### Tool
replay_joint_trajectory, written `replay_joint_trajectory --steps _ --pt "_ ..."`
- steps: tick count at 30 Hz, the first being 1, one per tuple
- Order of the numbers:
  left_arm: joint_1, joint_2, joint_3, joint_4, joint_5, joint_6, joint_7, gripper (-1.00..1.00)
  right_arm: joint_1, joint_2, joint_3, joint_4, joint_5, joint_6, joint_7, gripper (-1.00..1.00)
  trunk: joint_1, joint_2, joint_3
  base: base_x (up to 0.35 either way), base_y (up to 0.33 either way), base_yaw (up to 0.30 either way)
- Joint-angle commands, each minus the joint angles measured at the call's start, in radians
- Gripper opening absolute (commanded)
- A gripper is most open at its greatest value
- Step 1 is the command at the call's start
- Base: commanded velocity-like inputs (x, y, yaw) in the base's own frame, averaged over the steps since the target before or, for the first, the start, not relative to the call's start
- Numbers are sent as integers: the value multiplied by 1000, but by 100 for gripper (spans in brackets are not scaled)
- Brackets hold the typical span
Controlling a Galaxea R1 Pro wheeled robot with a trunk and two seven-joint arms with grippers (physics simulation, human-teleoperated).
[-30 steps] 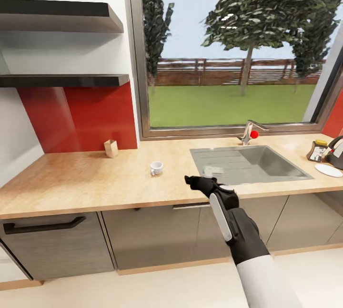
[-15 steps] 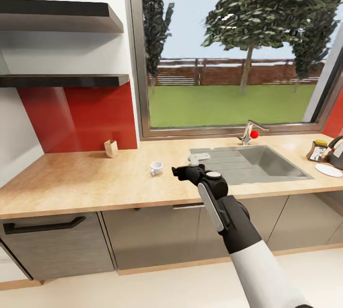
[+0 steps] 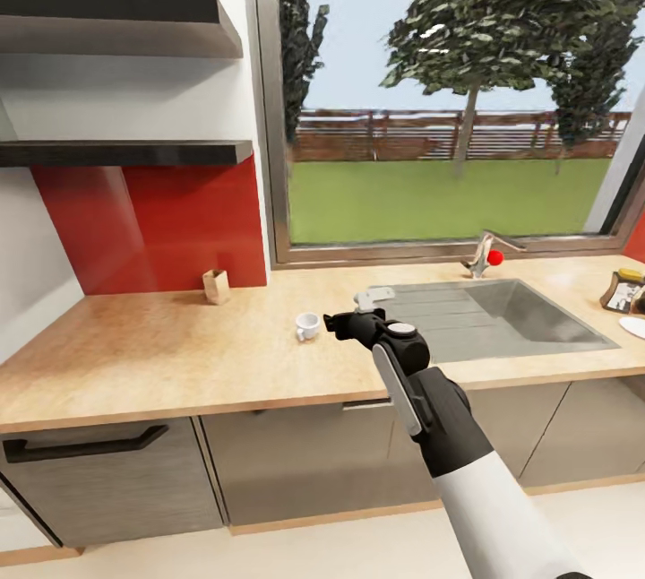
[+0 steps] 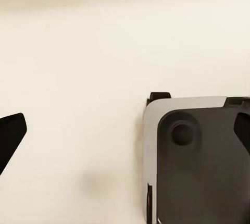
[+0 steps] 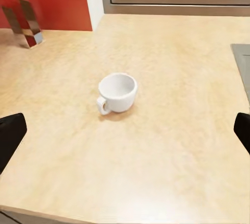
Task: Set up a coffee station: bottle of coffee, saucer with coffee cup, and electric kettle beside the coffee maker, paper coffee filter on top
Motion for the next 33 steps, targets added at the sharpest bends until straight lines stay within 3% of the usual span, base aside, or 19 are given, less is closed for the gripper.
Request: replay_joint_trajectory --steps 1,16,25,33 --pt "-1 1 -8 1 10 -2 -3 100 -1 -1 1 0 -10 4 -10 100 1 -2 -2 241 231 0" --pt "-1 0 -10 5 10 8 0 100 -1 -16 -2 87 -6 10 -18 100 1 -2 -2 314 67 0" --pt "-2 1 -13 93 5 21 3 100 -1 -29 -3 109 -9 12 -186 100 1 -2 -2 219 0 0" --pt "-1 7 -18 141 0 74 31 100 -1 -29 -2 138 -12 13 -207 100 1 -2 -5 15 0 67"
